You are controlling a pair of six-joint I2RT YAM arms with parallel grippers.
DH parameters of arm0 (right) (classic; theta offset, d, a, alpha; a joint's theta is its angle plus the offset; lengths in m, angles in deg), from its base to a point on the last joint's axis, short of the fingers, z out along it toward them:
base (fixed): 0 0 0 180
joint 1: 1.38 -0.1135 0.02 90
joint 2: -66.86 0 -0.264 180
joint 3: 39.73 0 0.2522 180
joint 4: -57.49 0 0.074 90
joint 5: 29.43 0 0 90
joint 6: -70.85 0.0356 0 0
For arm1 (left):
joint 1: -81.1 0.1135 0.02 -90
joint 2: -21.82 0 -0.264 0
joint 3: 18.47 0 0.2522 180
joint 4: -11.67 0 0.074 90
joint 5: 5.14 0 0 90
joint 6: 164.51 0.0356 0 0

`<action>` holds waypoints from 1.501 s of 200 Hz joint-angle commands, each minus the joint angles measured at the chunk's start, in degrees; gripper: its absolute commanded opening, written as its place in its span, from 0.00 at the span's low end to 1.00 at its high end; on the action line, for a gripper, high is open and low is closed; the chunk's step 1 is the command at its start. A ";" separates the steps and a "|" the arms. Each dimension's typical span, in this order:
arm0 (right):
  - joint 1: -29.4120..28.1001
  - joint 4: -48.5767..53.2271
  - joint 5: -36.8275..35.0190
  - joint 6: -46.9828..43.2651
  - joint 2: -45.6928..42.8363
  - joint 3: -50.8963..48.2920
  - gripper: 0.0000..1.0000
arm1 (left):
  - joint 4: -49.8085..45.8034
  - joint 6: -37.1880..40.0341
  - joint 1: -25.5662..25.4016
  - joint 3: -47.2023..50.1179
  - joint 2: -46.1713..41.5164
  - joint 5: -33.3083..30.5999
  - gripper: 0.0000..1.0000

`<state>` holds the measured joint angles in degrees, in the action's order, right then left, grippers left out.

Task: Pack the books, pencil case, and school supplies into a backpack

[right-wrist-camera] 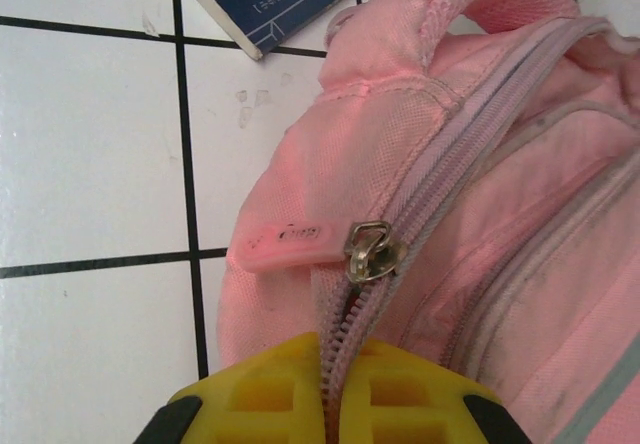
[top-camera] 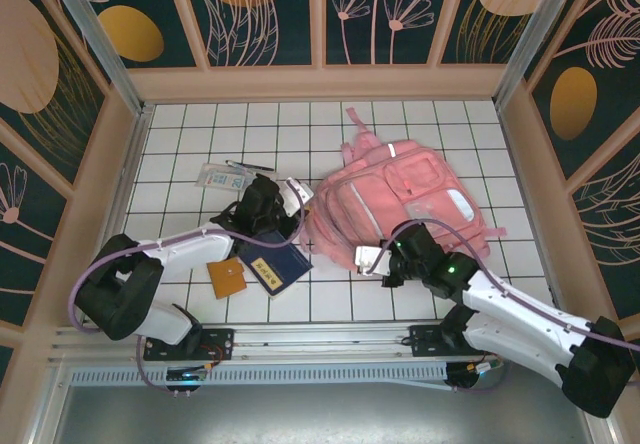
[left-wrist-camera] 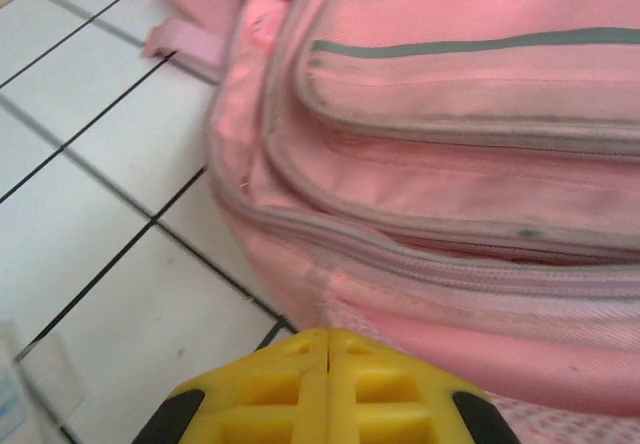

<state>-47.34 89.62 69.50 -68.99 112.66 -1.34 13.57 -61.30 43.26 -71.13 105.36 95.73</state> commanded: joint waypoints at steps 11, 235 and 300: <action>1.27 -0.43 0.35 -2.81 -4.57 -0.51 0.05 | 4.96 8.67 -0.20 3.55 -5.13 21.10 0.08; 41.16 6.92 4.75 83.47 29.72 12.82 0.33 | -18.58 51.51 -11.40 -9.47 9.53 17.97 0.00; 43.52 -6.58 13.17 70.29 49.77 28.95 0.36 | 0.75 30.52 -20.01 -7.07 10.04 21.71 0.00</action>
<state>-4.63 94.03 81.96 6.78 156.24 22.37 4.39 -19.33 26.45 -77.90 113.52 110.14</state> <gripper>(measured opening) 0.313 0.017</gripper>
